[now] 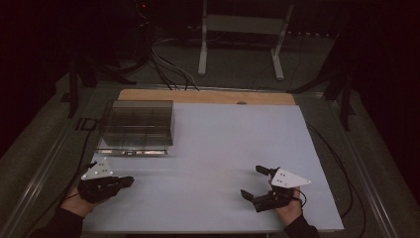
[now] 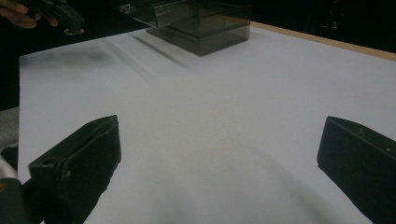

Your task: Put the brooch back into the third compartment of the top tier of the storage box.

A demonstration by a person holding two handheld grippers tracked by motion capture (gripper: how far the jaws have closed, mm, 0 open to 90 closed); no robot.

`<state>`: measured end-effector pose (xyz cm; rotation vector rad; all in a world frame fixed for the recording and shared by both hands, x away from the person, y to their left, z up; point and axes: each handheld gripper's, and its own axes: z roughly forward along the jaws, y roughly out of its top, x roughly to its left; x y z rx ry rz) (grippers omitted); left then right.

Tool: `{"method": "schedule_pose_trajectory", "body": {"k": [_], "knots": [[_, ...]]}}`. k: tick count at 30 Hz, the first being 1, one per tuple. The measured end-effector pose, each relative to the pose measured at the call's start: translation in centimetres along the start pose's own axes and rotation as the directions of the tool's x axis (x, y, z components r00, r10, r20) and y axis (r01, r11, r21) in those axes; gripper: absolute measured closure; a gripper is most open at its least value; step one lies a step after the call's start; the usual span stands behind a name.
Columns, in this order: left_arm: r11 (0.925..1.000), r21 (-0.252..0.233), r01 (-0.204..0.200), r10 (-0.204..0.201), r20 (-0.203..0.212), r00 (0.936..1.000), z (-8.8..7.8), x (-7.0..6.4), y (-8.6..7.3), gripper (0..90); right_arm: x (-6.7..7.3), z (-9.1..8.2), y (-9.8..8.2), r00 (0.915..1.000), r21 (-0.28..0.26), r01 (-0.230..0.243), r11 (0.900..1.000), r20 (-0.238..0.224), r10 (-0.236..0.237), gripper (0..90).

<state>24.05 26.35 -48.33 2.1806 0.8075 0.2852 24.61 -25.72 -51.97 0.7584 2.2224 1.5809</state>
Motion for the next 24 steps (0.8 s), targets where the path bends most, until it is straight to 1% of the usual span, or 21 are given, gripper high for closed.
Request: {"method": "schedule_pose_trajectory", "body": {"k": [7, 10, 11, 13, 18, 23, 24], "knots": [[0.9998, 0.011, -0.018, 0.018, 0.004, 0.9998, -0.2, -0.4, 0.7, 87.3, 0.0, 0.0, 0.0, 1.0000, -0.001, 0.000, 1.000, 0.002, 0.000, 0.0], [0.9998, 0.010, -0.018, 0.018, 0.006, 0.9998, -0.4, -0.4, 1.1, 87.4, 0.0, 0.0, 0.0, 1.0000, -0.003, -0.001, 1.000, 0.002, 0.001, 0.0], [1.0000, 0.003, -0.008, 0.008, 0.011, 0.9999, -0.5, -0.4, 1.2, 87.3, 0.0, 0.0, 0.0, 1.0000, -0.003, -0.002, 1.000, 0.001, 0.002, 0.0], [0.9999, 0.004, -0.013, 0.012, 0.016, 0.9998, -0.5, -0.4, 1.4, 87.3, 0.0, 0.0, 0.0, 1.0000, 0.000, 0.003, 1.000, 0.002, -0.003, 0.0], [1.0000, 0.000, -0.002, 0.002, 0.022, 0.9998, -0.5, -0.5, 1.9, 87.4, 0.0, 0.0, 0.0, 1.0000, 0.001, 0.001, 1.000, 0.001, -0.001, 0.0], [0.9999, -0.004, -0.016, 0.017, 0.023, 0.9996, -0.6, -0.6, 2.6, 87.3, 0.0, 0.0, 0.0, 1.0000, 0.002, 0.001, 1.000, 0.000, -0.001, 0.0], [0.9999, -0.008, -0.013, 0.014, 0.026, 0.9996, -0.6, -0.7, 2.8, 87.3, 0.0, 0.0, 0.0, 1.0000, 0.001, 0.002, 1.000, 0.001, -0.002, 0.0]]}}
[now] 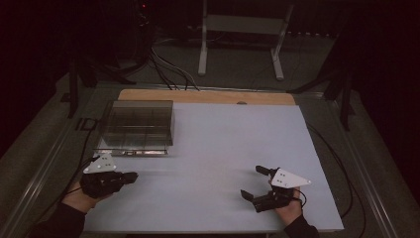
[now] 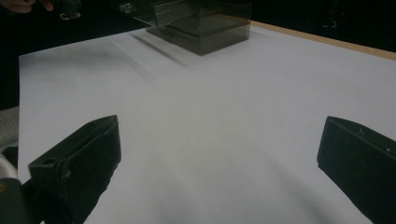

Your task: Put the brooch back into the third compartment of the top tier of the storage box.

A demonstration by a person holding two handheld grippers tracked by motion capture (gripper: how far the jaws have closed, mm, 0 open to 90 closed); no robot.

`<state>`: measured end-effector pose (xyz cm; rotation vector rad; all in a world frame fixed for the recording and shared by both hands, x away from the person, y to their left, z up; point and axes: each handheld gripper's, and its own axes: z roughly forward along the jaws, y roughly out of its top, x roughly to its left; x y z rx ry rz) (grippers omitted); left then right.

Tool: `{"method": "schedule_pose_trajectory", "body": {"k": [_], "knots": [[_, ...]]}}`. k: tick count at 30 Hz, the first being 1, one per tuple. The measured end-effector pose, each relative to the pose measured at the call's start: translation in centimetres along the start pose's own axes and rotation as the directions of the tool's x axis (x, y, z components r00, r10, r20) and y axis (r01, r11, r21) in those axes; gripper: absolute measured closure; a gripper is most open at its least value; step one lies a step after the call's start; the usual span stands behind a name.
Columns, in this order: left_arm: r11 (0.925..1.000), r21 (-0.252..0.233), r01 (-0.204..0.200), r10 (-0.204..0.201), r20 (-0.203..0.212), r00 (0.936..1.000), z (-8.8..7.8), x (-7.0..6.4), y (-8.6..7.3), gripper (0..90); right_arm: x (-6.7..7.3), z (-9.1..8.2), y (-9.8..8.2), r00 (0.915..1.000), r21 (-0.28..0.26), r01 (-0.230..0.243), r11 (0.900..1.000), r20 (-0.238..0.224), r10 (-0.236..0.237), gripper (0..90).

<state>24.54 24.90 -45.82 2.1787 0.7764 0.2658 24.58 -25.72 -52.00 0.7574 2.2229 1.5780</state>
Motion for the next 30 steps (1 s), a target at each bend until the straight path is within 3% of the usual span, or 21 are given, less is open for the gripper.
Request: {"method": "schedule_pose_trajectory", "body": {"k": [12, 30], "knots": [[0.9997, -0.023, -0.009, 0.010, 0.018, 0.9998, 0.0, -0.1, 2.2, 87.3, 0.0, -0.1, 0.0, 1.0000, 0.001, 0.004, 1.000, 0.004, -0.004, 0.0], [0.9987, -0.046, 0.022, -0.021, 0.011, 0.9997, 0.3, 0.8, 5.1, 87.3, -0.1, 0.1, 0.0, 1.0000, 0.004, 0.001, 1.000, 0.000, -0.001, 0.0]]}}
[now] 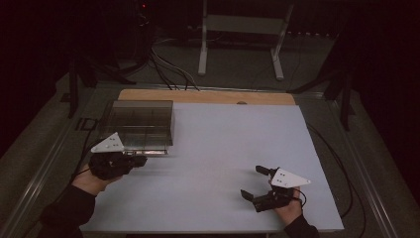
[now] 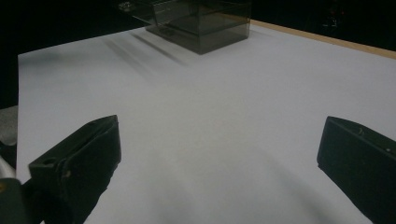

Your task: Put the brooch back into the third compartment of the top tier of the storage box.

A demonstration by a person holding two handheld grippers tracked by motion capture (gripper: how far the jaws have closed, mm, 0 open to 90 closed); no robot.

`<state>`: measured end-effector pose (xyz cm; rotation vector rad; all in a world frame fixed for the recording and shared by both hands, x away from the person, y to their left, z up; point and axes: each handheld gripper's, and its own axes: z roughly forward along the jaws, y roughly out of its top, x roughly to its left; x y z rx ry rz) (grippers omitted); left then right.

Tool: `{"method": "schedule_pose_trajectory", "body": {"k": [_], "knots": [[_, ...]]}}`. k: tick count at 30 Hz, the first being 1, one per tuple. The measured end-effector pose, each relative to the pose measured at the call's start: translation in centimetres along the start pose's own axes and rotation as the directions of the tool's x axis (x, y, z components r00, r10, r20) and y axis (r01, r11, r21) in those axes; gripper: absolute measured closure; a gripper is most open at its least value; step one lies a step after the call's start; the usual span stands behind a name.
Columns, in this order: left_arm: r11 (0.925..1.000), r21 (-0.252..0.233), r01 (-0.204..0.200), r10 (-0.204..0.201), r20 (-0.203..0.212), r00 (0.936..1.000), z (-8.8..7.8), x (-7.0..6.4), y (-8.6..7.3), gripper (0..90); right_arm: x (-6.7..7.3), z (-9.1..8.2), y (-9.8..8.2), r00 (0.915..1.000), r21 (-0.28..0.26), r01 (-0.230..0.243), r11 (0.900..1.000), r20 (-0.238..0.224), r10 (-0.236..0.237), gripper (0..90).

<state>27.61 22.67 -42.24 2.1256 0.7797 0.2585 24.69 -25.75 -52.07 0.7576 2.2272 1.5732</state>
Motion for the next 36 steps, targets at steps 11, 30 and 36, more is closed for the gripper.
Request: {"method": "schedule_pose_trajectory", "body": {"k": [11, 30, 36], "knots": [[0.9986, -0.041, 0.032, -0.032, -0.007, 0.9995, 0.4, 0.9, 1.5, 87.3, 0.0, 0.0, 0.0, 1.0000, 0.001, -0.001, 1.000, -0.001, 0.001, 0.0], [0.9960, -0.055, 0.071, -0.073, -0.040, 0.9965, 1.7, 2.6, 2.8, 87.2, 0.0, 0.0, -0.1, 1.0000, 0.003, -0.001, 1.000, -0.003, 0.001, 0.0], [0.9945, -0.062, 0.084, -0.087, -0.051, 0.9949, 2.4, 3.2, 3.1, 87.2, 0.0, 0.0, -0.1, 1.0000, 0.003, -0.002, 1.000, -0.003, 0.002, 0.0]]}}
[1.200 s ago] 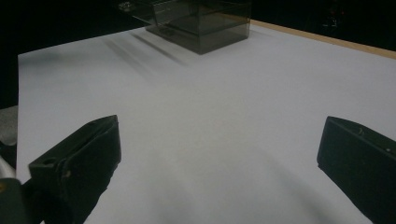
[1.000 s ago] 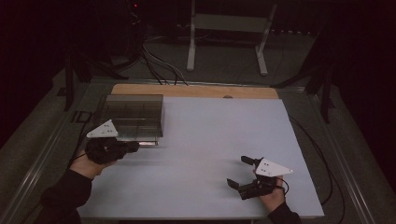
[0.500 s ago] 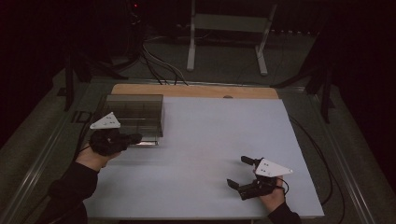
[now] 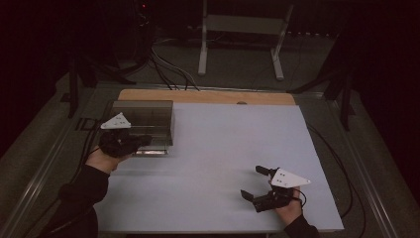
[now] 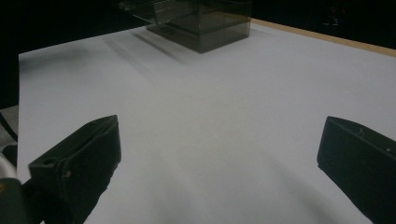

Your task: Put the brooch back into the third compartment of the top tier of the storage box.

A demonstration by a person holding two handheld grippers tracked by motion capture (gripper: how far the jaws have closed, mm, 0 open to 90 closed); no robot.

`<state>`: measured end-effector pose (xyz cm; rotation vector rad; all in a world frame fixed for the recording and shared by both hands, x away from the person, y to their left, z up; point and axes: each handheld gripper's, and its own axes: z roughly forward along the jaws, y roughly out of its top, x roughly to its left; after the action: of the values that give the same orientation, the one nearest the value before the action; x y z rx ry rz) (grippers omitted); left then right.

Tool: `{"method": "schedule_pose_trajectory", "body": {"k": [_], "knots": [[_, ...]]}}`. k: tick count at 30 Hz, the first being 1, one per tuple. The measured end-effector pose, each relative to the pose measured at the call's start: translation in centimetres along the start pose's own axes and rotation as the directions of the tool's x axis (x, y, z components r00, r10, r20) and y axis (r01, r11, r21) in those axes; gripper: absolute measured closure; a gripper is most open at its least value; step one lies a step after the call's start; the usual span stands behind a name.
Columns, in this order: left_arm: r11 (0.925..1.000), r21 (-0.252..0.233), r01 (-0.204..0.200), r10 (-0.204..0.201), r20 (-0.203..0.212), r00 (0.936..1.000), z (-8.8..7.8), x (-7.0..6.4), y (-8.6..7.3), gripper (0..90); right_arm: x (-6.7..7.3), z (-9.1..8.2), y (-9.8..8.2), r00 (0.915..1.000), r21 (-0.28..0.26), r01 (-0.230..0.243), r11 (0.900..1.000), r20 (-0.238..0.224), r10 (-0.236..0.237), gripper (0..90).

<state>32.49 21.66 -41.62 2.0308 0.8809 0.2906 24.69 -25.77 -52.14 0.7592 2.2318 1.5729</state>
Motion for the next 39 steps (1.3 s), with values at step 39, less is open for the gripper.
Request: {"method": "schedule_pose_trajectory", "body": {"k": [39], "knots": [[0.9950, 0.067, 0.075, -0.074, -0.006, 0.9972, 5.1, 2.1, -0.4, 87.1, 0.0, 0.1, -0.1, 0.9999, 0.004, -0.001, 1.000, -0.012, 0.001, 0.0]]}}
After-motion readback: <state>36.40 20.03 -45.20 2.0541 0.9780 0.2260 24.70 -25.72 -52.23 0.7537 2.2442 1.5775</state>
